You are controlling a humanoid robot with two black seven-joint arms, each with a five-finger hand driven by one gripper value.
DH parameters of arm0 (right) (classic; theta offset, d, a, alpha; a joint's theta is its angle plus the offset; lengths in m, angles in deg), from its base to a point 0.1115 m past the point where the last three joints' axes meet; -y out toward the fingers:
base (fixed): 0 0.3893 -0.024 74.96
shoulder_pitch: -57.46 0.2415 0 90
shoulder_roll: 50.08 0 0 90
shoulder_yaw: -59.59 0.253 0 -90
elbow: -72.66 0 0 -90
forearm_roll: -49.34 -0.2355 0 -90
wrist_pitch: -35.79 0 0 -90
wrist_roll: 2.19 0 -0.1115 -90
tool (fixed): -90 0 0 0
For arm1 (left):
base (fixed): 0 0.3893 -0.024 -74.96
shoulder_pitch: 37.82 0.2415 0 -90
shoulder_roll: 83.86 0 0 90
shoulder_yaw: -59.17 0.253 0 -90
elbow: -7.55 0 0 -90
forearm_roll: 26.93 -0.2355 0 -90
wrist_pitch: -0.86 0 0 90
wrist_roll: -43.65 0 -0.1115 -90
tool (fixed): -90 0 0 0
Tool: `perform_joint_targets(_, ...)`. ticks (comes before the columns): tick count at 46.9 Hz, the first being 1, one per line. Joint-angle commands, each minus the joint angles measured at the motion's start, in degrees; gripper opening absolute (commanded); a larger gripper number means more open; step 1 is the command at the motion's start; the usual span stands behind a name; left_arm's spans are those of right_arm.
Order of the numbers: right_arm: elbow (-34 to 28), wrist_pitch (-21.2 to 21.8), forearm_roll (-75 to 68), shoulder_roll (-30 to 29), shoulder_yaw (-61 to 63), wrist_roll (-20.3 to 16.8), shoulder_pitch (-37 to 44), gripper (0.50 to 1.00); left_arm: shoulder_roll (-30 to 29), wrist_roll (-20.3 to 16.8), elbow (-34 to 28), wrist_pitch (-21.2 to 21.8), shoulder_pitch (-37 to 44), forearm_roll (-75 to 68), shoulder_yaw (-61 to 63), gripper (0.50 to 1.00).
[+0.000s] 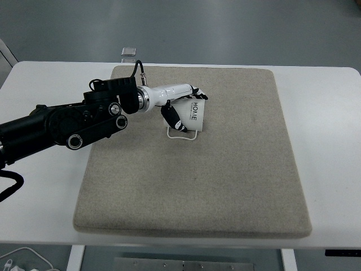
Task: Flip white cup upright
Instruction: 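Close the left hand fingers around the mug body, then lift and rotate the mug with the left hand, opening upward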
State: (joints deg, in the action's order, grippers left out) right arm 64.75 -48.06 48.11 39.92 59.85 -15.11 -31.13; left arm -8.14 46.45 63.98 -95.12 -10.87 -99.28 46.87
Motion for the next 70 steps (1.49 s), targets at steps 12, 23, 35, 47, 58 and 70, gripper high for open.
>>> perform_joint_targets(12,0.0,0.0,0.0,0.0,0.0,0.0,0.0,0.93,-0.04,-0.16,0.09,1.41,-0.14,0.64,-0.36,0.632)
perform_joint_targets(23,0.0,0.0,0.0,0.0,0.0,0.0,0.0,0.93,-0.4,-0.95,0.18,2.11,-0.14,0.73,-0.62,0.5)
perform_joint_targets(35,0.0,0.0,0.0,0.0,0.0,0.0,0.0,0.93,-0.92,-3.68,0.18,5.89,0.21,9.33,-1.85,0.5)
perform_joint_targets(47,0.0,0.0,0.0,0.0,0.0,0.0,0.0,0.93,-2.77,-14.3,-0.17,6.51,0.3,26.21,-2.03,0.5)
perform_joint_targets(58,0.0,0.0,0.0,0.0,0.0,0.0,0.0,0.93,-2.94,-20.11,-2.02,6.16,1.96,32.63,-2.03,0.5)
perform_joint_targets(70,0.0,0.0,0.0,0.0,0.0,0.0,0.0,0.93,-2.94,-26.26,-3.25,5.54,5.22,37.28,-3.44,0.5)
